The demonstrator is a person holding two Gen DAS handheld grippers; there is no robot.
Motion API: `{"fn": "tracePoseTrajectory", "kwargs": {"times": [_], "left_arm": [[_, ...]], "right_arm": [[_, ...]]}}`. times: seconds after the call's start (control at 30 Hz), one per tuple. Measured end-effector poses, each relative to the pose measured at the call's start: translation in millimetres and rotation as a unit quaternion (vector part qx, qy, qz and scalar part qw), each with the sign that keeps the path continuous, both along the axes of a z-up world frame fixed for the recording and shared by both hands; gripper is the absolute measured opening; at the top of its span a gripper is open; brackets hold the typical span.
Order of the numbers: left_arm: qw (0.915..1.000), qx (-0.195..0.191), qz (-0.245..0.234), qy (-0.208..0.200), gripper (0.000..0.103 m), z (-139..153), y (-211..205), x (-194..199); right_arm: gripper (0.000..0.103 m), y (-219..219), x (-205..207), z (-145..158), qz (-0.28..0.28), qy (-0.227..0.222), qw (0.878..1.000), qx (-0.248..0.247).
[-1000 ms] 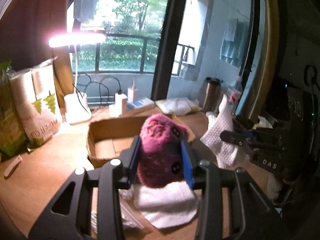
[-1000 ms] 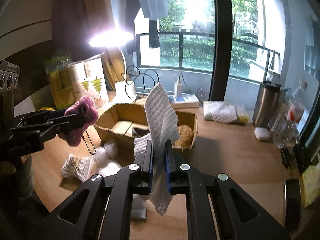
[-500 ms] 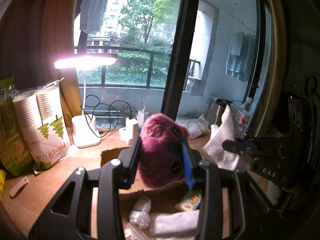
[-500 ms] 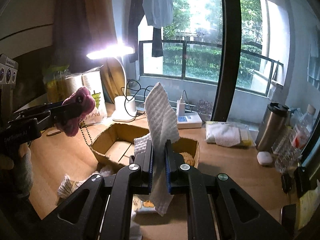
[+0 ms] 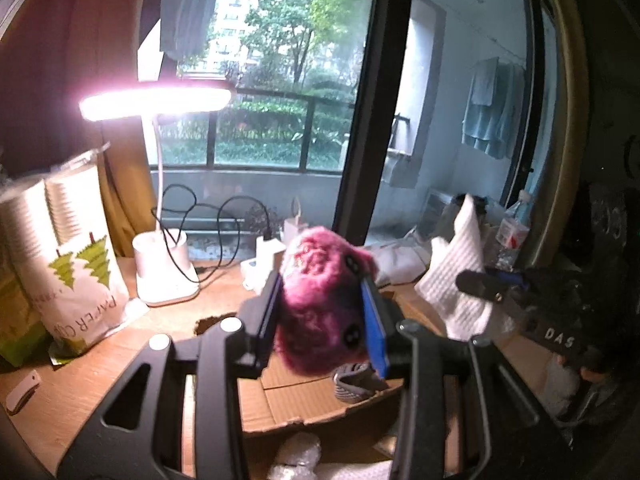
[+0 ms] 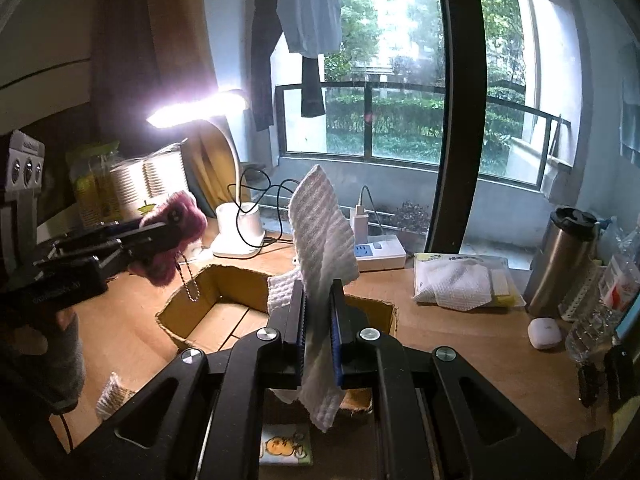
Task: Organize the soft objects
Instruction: 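Lower the plush toy into the box with the left tool while the right tool drops the cloth in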
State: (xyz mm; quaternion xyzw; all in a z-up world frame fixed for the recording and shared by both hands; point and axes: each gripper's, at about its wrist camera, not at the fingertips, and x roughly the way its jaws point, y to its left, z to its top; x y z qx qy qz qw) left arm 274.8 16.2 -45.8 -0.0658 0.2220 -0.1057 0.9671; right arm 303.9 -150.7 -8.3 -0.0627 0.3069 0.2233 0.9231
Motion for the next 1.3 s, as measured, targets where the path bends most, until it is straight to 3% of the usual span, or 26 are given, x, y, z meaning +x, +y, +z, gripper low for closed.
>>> {"fn": "tracePoseTrajectory", "kwargs": {"times": [0.6, 0.73, 0.87, 1.3], "left_arm": [[0.9942, 0.001, 0.001, 0.108, 0.041, -64.1, -13.1, 52.0], [0.9947, -0.007, -0.003, 0.102, 0.057, -61.8, -11.5, 48.7], [0.9958, -0.006, 0.001, 0.092, 0.061, -53.5, -9.7, 41.1], [0.9974, -0.016, 0.015, 0.069, 0.063, -30.9, 1.9, 1.9]], "right_arm": [[0.011, 5.3, 47.5, -58.4, 0.001, 0.069, 0.998, 0.0], [0.015, 14.0, 48.1, -69.3, 0.004, 0.086, 0.996, -0.014], [0.039, 17.2, 46.2, -72.8, 0.006, 0.095, 0.995, -0.025], [0.041, 13.7, 14.0, -42.2, -0.006, 0.067, 0.998, -0.015]]}}
